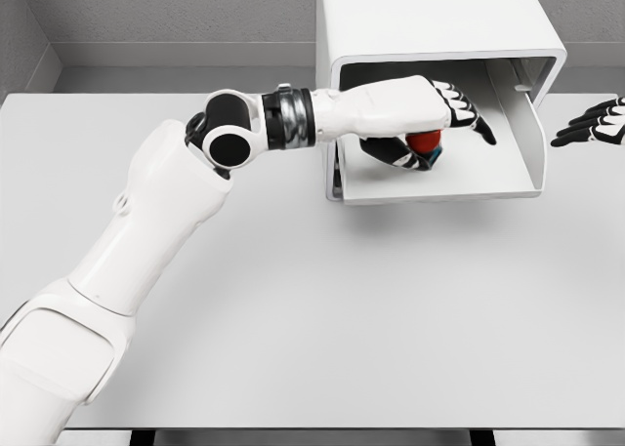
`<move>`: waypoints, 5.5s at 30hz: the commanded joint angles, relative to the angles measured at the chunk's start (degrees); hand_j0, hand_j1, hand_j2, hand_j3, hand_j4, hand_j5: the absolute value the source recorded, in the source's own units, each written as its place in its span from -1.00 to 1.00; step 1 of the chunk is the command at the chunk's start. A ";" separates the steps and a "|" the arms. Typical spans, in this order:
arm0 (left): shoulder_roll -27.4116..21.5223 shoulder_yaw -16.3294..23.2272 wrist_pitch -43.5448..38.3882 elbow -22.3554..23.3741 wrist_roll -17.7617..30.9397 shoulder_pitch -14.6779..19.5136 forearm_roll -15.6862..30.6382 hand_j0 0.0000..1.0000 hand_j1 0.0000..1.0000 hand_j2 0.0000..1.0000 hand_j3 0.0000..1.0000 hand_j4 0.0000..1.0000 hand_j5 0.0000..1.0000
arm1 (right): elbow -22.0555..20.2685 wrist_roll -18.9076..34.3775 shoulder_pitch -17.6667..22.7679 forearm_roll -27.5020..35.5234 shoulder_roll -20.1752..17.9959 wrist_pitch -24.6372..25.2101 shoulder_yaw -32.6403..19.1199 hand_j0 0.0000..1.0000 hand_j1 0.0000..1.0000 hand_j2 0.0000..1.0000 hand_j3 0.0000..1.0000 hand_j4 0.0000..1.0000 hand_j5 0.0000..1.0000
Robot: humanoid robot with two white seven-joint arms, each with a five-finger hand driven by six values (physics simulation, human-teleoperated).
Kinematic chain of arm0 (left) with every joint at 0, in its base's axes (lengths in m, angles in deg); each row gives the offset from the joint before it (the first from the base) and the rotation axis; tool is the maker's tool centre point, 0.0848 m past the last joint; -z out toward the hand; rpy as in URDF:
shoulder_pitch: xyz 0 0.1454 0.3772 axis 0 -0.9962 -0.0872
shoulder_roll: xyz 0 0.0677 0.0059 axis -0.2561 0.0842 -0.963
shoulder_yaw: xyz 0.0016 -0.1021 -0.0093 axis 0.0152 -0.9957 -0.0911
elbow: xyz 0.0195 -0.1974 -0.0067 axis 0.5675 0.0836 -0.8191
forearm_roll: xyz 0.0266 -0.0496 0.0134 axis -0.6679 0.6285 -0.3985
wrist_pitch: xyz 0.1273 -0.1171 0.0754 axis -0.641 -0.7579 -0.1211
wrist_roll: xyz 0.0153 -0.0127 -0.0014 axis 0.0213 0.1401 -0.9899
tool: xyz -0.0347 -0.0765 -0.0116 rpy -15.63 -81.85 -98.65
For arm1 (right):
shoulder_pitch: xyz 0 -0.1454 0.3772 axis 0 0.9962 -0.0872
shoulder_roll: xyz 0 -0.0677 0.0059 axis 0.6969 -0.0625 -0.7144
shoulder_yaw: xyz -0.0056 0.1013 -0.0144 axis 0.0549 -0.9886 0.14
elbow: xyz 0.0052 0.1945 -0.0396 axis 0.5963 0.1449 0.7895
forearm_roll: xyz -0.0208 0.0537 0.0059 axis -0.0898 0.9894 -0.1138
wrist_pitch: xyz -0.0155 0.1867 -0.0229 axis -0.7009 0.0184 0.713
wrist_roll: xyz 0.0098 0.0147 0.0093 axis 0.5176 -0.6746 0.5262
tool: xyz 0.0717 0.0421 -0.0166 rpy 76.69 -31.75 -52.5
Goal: Slide open multi-storey tabletop storage cabinets and put open load switch and slide close multi-storey tabletop storage cabinets
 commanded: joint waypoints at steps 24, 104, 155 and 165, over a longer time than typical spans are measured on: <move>-7.83 -0.32 -0.18 -10.63 -0.03 -1.14 8.65 1.00 1.00 1.00 1.00 1.00 1.00 | -0.26 0.07 0.44 0.30 -0.15 0.16 -0.09 1.00 1.00 1.00 1.00 1.00 1.00; -43.51 4.07 -0.18 -29.71 -0.03 -5.80 49.43 1.00 1.00 1.00 1.00 1.00 1.00 | 8.26 -4.50 5.63 2.68 23.67 0.16 -3.26 1.00 1.00 1.00 1.00 1.00 1.00; -43.60 4.07 -0.18 -29.71 -0.03 -7.38 49.43 1.00 1.00 1.00 1.00 1.00 1.00 | -1.06 -5.73 14.15 1.36 13.48 0.16 -5.81 1.00 1.00 1.00 1.00 1.00 1.00; -43.69 3.72 -0.18 -29.71 -0.03 -8.00 49.34 1.00 1.00 1.00 1.00 1.00 1.00 | -0.97 -5.65 14.15 1.36 13.48 0.16 -5.81 1.00 1.00 1.00 1.00 1.00 1.00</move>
